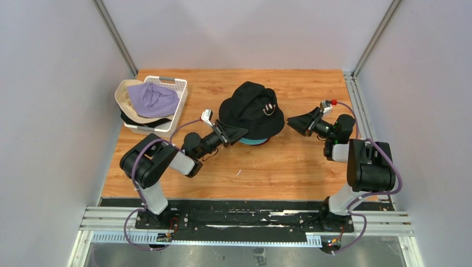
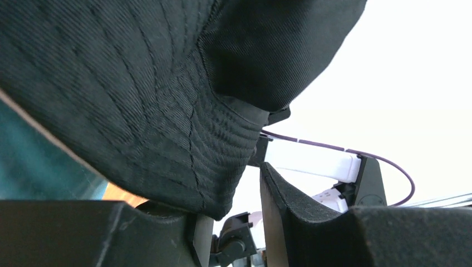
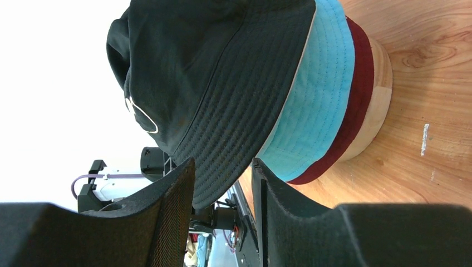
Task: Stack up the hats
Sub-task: Stack the hat on the hat.
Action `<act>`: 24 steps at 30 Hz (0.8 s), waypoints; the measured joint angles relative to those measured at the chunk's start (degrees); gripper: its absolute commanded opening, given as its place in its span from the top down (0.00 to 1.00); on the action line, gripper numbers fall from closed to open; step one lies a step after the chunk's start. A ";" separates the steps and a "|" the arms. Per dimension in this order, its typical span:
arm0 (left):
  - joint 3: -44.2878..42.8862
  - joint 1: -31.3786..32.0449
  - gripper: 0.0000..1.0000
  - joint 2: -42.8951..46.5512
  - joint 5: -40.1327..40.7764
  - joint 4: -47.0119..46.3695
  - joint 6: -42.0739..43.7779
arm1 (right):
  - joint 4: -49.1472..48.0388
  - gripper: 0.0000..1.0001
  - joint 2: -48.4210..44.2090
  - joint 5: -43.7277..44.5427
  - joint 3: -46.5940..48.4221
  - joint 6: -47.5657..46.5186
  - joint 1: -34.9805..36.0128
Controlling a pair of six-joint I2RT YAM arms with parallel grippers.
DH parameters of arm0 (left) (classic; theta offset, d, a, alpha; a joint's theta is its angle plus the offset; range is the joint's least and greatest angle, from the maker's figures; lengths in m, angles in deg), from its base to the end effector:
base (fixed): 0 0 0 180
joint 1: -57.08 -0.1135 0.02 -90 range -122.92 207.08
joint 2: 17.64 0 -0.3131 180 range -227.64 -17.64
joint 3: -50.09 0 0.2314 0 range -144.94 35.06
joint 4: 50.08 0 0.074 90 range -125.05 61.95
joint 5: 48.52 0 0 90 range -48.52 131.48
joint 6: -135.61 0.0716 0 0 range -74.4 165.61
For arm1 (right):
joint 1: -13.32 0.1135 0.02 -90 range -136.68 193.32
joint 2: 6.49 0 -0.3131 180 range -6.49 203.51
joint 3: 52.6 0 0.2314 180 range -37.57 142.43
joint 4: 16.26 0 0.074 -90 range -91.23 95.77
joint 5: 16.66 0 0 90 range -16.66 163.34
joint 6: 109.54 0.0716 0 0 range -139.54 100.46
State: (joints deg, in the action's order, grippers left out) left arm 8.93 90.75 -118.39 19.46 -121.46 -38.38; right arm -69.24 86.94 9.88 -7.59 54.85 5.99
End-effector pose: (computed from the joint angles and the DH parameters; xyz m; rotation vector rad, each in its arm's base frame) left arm 0.2622 -0.2069 0.2502 -0.3442 1.6621 -1.9039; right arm 0.3037 0.0255 0.2614 0.2237 1.8080 1.6858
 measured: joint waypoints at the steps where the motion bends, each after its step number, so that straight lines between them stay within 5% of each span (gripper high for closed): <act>1: 0.42 0.00 0.62 0.55 0.17 -0.02 0.13 | 0.17 0.58 0.00 0.00 0.00 -0.04 0.00; 13: 4.02 0.00 0.59 1.75 1.01 -0.02 2.36 | -1.53 0.57 2.21 0.00 -0.87 1.44 0.02; 24: 6.43 -3.37 0.59 2.62 1.66 -0.02 3.72 | -16.17 0.58 13.18 0.96 0.11 11.32 1.92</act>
State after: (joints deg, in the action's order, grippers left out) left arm 15.36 87.38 -115.77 21.12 -121.48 -34.66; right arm -85.41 100.12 10.84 -7.48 66.17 7.91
